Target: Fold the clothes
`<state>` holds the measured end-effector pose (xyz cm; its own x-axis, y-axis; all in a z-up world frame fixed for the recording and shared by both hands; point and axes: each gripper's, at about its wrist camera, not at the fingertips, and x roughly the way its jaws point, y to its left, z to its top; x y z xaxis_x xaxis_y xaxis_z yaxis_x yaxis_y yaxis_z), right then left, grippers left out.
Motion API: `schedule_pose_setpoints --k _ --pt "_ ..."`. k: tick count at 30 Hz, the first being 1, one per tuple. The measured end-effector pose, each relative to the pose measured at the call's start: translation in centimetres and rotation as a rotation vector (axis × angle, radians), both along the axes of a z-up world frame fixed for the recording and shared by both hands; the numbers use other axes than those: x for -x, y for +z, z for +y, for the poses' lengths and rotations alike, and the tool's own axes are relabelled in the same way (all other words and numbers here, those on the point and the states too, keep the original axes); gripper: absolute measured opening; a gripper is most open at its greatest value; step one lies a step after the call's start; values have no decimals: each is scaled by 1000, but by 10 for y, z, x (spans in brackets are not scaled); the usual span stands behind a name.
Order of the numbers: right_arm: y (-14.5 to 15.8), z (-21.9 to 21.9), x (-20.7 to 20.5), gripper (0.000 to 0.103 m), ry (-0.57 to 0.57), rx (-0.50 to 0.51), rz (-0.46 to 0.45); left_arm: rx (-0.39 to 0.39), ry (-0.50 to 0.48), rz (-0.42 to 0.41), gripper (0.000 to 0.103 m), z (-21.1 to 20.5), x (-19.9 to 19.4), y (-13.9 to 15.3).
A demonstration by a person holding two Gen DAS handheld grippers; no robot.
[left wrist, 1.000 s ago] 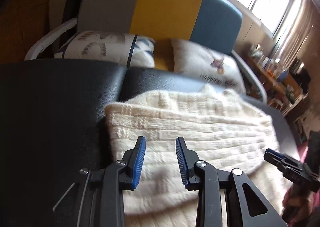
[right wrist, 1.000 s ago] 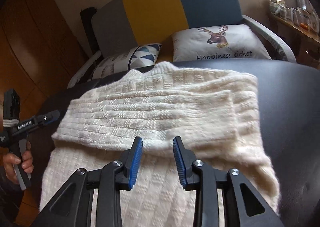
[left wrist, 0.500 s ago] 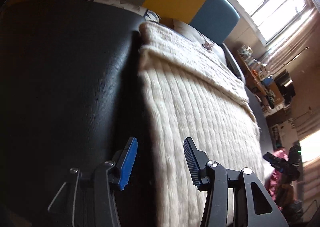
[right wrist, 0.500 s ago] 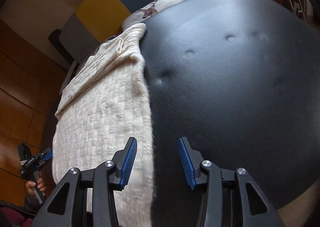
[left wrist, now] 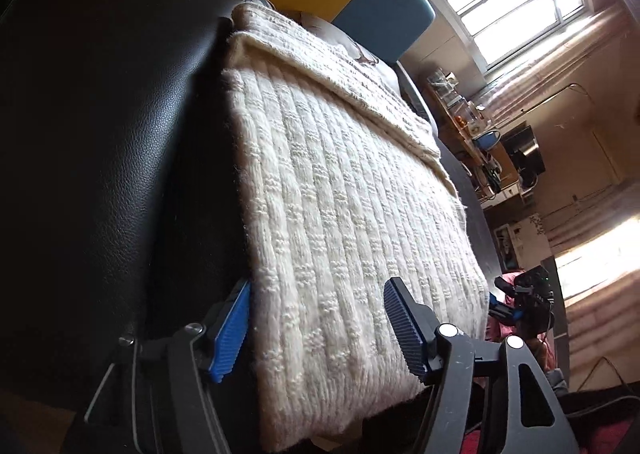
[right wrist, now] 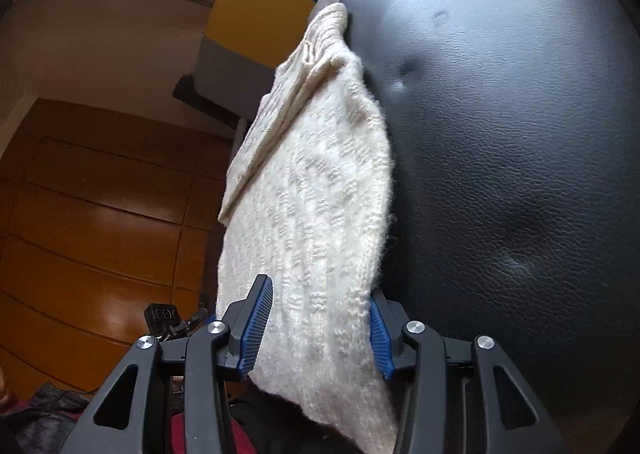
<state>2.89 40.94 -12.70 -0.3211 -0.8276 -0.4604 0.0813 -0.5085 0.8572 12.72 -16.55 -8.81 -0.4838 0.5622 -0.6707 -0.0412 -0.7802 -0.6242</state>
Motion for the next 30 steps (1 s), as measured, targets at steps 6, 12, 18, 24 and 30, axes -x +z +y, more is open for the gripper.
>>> schedule_pose_setpoints --k 6,12,18,24,30 --pt "12 -38 -4 46 108 -167 46 86 -22 21 71 13 2 4" --pt "13 -43 -21 43 114 -192 58 232 -18 6 24 14 1 4" --pt "11 -43 -21 45 74 -162 56 62 30 0 62 9 -5 3" --pt "9 -41 -18 45 74 -134 40 107 58 20 69 23 -13 8" --pt "7 -33 -10 45 59 -107 -23 226 29 0 67 39 -4 10"
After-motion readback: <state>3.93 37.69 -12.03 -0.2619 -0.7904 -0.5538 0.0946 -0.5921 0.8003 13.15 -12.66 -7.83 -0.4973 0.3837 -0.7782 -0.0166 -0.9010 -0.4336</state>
